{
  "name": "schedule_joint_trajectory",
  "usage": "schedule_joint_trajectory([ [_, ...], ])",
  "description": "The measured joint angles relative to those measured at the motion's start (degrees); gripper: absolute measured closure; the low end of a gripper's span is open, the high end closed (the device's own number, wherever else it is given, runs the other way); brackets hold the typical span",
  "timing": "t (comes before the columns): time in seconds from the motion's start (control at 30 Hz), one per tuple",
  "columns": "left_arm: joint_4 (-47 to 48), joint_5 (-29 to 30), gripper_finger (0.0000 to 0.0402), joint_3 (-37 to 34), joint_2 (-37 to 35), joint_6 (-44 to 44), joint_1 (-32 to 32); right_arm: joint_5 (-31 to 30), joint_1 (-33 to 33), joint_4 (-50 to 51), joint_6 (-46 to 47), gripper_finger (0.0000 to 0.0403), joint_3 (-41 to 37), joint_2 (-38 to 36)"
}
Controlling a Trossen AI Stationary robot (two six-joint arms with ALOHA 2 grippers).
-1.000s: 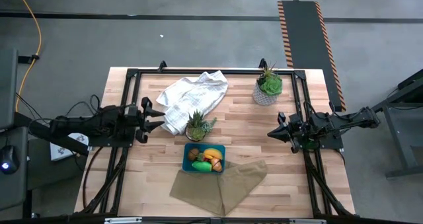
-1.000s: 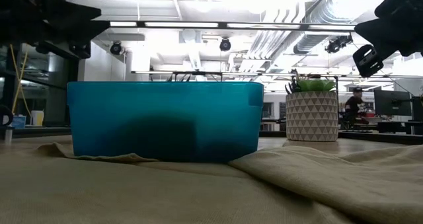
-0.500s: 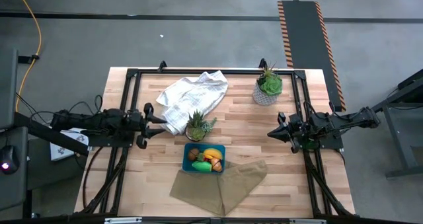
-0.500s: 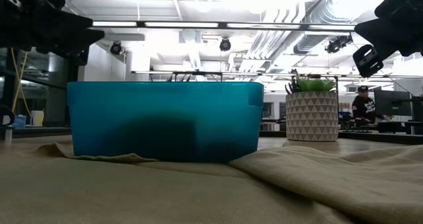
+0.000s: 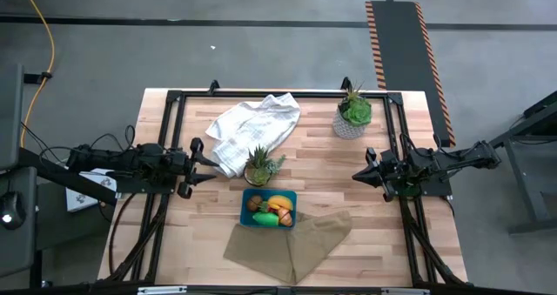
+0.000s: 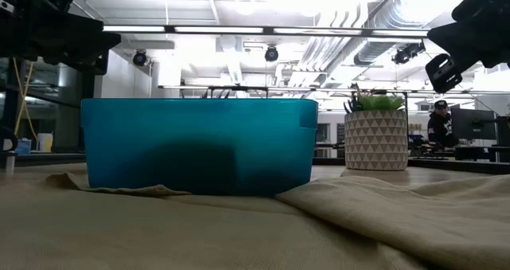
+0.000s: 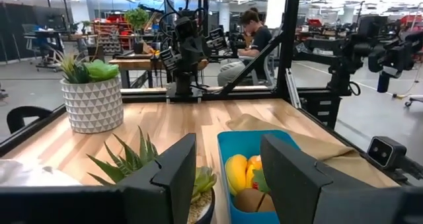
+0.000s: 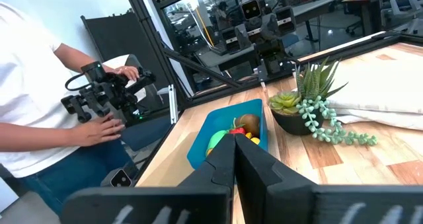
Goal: Pick and placing Produce into tupperware
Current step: Return to Home Position
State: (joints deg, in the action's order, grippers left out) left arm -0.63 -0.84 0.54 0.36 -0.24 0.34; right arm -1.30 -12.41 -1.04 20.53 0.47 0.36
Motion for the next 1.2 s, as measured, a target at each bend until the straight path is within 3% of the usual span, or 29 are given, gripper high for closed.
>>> schedule_joint_trajectory([
  [1.2, -0.1, 0.0, 0.0245, 0.0, 0.0, -3.1, 0.0, 0.0, 0.0, 0.0, 0.0, 0.0402, 0.0, 0.0],
])
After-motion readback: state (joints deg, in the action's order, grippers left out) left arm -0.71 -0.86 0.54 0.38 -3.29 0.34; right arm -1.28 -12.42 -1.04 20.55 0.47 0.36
